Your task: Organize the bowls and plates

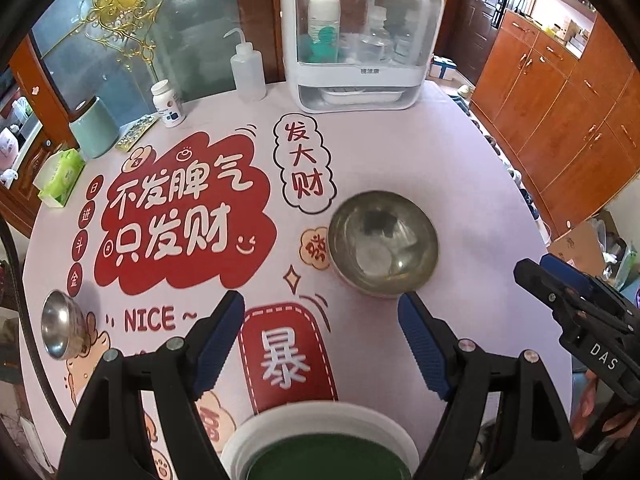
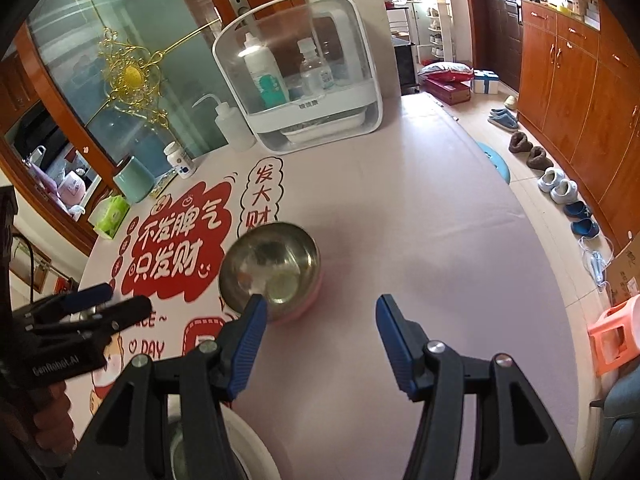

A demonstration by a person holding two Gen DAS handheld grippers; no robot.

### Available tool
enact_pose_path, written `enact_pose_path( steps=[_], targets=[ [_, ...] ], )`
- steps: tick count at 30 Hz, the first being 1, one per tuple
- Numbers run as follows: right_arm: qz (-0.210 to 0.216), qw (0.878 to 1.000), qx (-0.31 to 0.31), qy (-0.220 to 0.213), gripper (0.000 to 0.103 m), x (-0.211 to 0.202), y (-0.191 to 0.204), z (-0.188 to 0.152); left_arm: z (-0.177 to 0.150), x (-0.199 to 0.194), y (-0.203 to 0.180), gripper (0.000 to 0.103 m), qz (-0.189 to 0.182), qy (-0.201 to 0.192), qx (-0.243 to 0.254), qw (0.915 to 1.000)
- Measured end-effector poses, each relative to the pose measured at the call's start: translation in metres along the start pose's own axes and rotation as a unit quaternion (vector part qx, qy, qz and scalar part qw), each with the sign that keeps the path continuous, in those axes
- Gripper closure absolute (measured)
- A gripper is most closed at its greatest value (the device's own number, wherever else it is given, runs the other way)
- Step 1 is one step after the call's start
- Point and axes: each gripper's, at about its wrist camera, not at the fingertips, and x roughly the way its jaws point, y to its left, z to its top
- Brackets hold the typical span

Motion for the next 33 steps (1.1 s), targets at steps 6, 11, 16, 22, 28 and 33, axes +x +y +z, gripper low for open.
enact_pose_path(
  steps=[6, 11, 16, 22, 28, 33],
  targets=[
    [0.010, 1.000, 0.012, 0.009, 0.046, 0.027, 0.005, 0.016, 0.012, 0.025, 0.005, 0.025, -0.010, 0.001, -0.014, 0.9998],
    [0.017, 0.999, 0.015, 0.029, 0.046, 0.055, 0.008, 0.018, 0.016, 0.049, 0.012, 0.025, -0.022, 0.006, -0.038, 0.9990],
    [0.021, 0.998, 0.020, 0.062, 0.046, 0.085, 0.010, 0.013, 0.015, 0.084, 0.019, 0.025, -0.036, 0.026, -0.079, 0.9959],
    [0.029, 0.995, 0.034, 0.086, 0.046, 0.108, 0.008, 0.004, 0.013, 0.112, 0.019, 0.025, -0.052, 0.046, -0.092, 0.9934],
    [0.031, 0.994, 0.039, 0.100, 0.058, 0.121, 0.008, 0.000, 0.012, 0.131, 0.016, 0.039, -0.060, 0.069, -0.089, 0.9919],
    [0.024, 0.994, 0.040, 0.103, 0.065, 0.125, 0.008, -0.002, 0.012, 0.141, 0.015, 0.057, -0.064, 0.083, -0.086, 0.9908]
  ],
)
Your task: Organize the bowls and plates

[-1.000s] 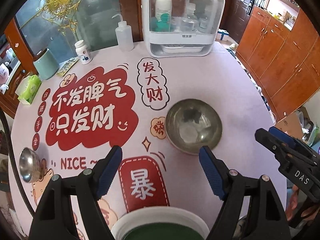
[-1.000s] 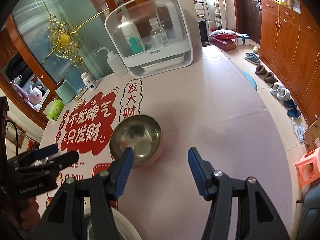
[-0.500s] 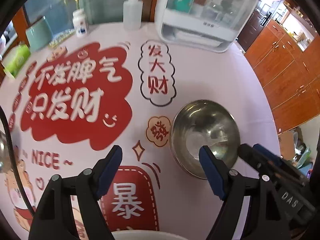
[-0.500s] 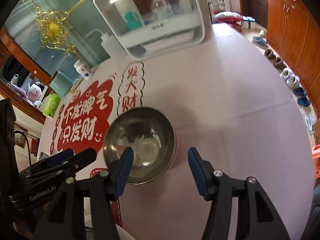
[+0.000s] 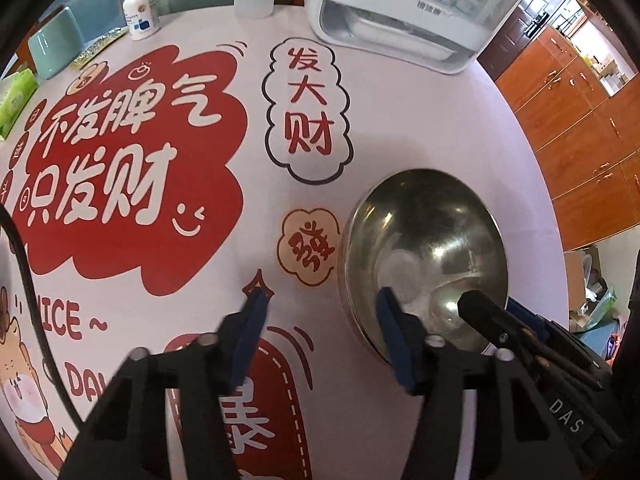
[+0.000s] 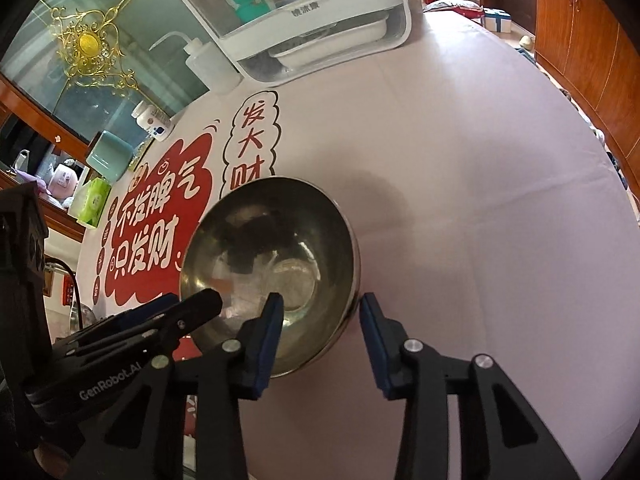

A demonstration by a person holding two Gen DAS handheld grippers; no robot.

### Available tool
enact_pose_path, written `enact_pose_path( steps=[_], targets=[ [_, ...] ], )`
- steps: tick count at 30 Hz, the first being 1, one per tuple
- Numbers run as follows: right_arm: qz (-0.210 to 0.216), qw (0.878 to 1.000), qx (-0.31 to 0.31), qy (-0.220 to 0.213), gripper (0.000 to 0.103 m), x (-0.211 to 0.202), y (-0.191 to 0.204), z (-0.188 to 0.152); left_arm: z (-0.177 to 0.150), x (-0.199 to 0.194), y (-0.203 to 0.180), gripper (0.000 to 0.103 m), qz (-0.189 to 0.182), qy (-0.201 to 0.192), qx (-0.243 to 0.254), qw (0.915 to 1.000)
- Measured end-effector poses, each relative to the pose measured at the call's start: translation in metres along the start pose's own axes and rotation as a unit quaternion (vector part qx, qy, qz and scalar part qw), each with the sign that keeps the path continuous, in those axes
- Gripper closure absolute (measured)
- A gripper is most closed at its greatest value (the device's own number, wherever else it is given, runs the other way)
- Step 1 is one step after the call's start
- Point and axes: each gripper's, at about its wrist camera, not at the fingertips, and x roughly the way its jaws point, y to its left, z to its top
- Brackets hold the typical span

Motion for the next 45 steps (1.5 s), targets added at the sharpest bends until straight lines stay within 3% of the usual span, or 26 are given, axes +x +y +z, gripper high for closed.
enact_pose_path(
  steps=[8, 12, 14, 28, 45],
  targets=[
    [0.004, 1.000, 0.012, 0.003, 0.080, 0.004, -0.009, 0.000, 0.000, 0.005, -0.005, 0.072, -0.013, 0.007, 0.008, 0.9999],
    [0.012, 1.000, 0.011, -0.004, 0.083, 0.003, -0.009, 0.000, -0.001, 0.007, -0.008, 0.085, -0.012, 0.010, 0.009, 0.9998],
    [0.010, 1.000, 0.006, -0.007, 0.084, 0.002, -0.008, 0.000, -0.003, 0.008, -0.010, 0.087, -0.009, 0.012, 0.011, 0.9998],
    [0.011, 1.000, 0.008, -0.007, 0.086, -0.002, -0.006, -0.001, -0.007, 0.003, -0.012, 0.088, -0.001, 0.012, 0.021, 0.9997],
    [0.011, 0.999, -0.006, -0.042, 0.088, -0.056, 0.008, -0.022, -0.034, -0.053, -0.023, 0.088, 0.000, -0.022, 0.040, 0.9990]
  ],
)
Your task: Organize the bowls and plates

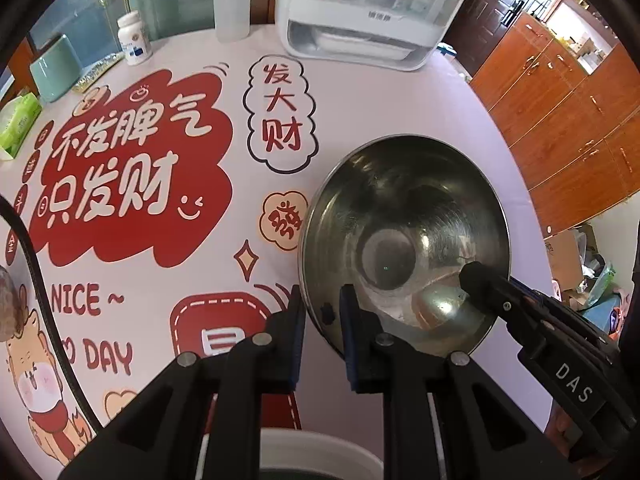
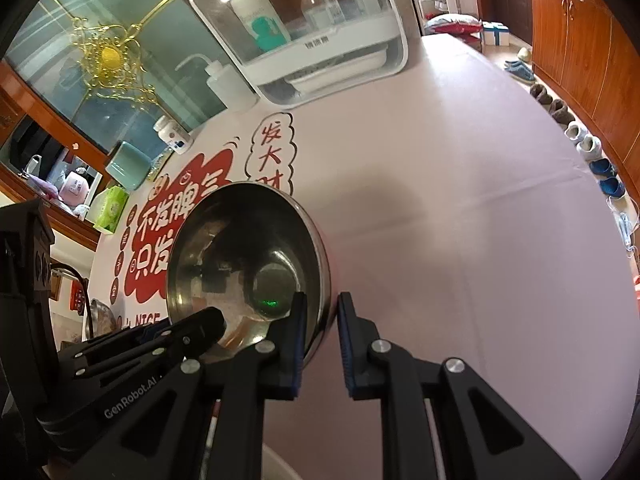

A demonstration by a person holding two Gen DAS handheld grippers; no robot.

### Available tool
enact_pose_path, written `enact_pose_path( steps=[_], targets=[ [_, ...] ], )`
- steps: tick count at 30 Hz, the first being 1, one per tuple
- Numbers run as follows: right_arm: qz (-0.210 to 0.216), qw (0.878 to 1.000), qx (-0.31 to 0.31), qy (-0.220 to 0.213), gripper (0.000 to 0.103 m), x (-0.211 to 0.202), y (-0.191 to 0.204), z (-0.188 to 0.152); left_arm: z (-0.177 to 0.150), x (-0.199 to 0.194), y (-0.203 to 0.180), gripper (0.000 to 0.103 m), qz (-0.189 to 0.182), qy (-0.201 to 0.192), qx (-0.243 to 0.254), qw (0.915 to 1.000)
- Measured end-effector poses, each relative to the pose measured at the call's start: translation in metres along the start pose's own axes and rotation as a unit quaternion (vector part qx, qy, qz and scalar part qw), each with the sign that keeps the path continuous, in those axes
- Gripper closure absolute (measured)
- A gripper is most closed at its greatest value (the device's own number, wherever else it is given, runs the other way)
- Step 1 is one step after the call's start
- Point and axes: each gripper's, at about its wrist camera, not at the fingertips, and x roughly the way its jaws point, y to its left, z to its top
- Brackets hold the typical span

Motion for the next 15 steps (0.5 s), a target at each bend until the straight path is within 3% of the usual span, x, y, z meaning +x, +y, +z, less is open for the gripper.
enact_pose_path(
  steps=[15],
  targets=[
    [0.004, 0.999, -0.007, -0.047, 0.088, -0.070, 0.004, -0.035, -0.042, -0.065, -0.031, 0.088, -0.001, -0.042, 0.043, 0.9982]
  ],
)
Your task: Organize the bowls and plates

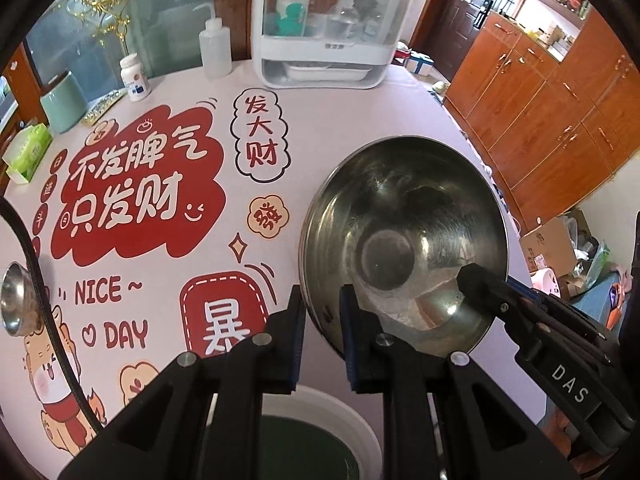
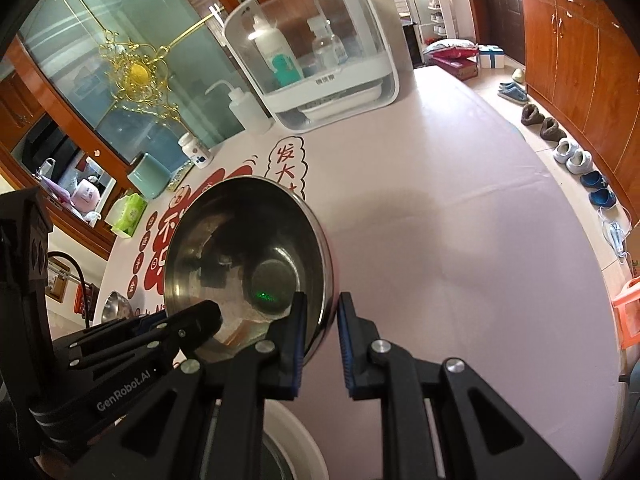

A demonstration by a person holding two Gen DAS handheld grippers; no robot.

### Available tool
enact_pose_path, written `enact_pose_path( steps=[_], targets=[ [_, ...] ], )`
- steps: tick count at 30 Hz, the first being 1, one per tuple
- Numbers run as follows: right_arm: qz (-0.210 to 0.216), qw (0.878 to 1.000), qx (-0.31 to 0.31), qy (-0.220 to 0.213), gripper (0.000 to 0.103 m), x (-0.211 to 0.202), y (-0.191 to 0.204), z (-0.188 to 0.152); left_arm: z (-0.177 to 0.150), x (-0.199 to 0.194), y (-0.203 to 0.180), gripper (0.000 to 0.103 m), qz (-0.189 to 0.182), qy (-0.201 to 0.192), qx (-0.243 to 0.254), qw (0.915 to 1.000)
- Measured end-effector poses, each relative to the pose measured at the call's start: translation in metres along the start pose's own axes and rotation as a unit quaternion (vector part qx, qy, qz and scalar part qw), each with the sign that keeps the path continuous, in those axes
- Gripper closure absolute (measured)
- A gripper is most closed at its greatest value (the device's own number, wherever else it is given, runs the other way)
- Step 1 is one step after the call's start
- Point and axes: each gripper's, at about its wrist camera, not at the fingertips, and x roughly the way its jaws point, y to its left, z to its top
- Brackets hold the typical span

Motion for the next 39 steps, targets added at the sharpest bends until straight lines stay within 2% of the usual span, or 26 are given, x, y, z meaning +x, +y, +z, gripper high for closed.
enact_pose_path(
  steps=[14, 26, 39],
  targets=[
    [0.008, 1.000, -0.012, -0.019, 0.088, -0.051, -0.004, -0.036, -0.050, -0.037, -0.027, 0.087, 0.004, -0.013, 0.021, 0.9997],
    [-0.001, 1.000, -0.025, 0.006, 0.088, -0.073, -0.024, -0.082, -0.098, -0.040, -0.052, 0.087, -0.002, 0.015, 0.022, 0.9996],
    [-0.009, 0.999, -0.006, 0.050, 0.088, -0.079, -0.057, -0.125, -0.145, -0.024, -0.085, 0.086, -0.003, 0.065, 0.041, 0.9971]
  ],
)
